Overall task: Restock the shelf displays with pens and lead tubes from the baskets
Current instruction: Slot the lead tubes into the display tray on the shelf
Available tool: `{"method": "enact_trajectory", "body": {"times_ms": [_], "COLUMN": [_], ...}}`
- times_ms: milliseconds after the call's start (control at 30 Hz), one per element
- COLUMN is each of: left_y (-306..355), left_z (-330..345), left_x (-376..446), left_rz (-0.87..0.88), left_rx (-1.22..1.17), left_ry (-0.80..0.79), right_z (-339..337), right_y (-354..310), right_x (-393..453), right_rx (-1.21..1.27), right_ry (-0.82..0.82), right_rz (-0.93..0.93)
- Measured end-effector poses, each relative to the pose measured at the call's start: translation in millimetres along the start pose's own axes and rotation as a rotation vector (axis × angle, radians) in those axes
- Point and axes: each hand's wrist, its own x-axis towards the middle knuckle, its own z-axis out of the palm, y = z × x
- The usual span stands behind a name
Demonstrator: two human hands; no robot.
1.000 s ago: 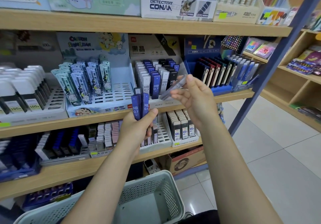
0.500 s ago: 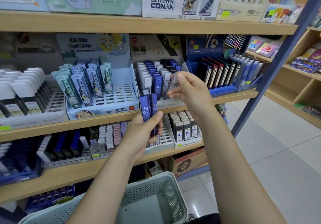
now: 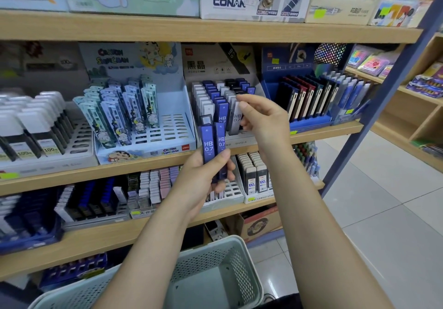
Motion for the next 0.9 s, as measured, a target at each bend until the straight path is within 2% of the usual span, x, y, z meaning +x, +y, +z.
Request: {"method": "enact_trajectory", "body": {"times_ms": [100,167,300,400,600,800,900], "left_y": [3.0,4.5,6.4,5.6,4.0,17.1,16.6], "left_z": [1.2,2.1,6.3,10.0,11.6,18.5,24.9], "left_x": [-3.6,-5.6,-8.9,-12.0,-13.2,-1.4,8.8], "left_rz": [0.02,0.033,0.06,0.079,0.023,0.018,0.003], "left_rx": [-0.008,-0.016,-0.006,0.028,0.101,0.188,0.23], "left_ry": [-0.018,-0.023,-0.024,-0.014,0.027,0.035,0.052], "right_z": [-6.6,-15.5,-26.6,-25.1,-39.4,-66.3,-68.0], "right_y": [-5.8,-11.4,-16.1,-13.3,-18.5,-20.9,-16.2], "right_x": [-4.9,-12.3,-32.7,-41.3,-37.8,-16.2,-0.6], "right_rx": [0.023,0.018,-0.1,-0.078,0.163,0.176,0.157], "right_ry": [0.052,0.024,-0.301,-0.374,-0.219,-0.016,0.017], "right_rz": [-0.028,0.0,0.139,0.164,0.173,0.108,0.086]}}
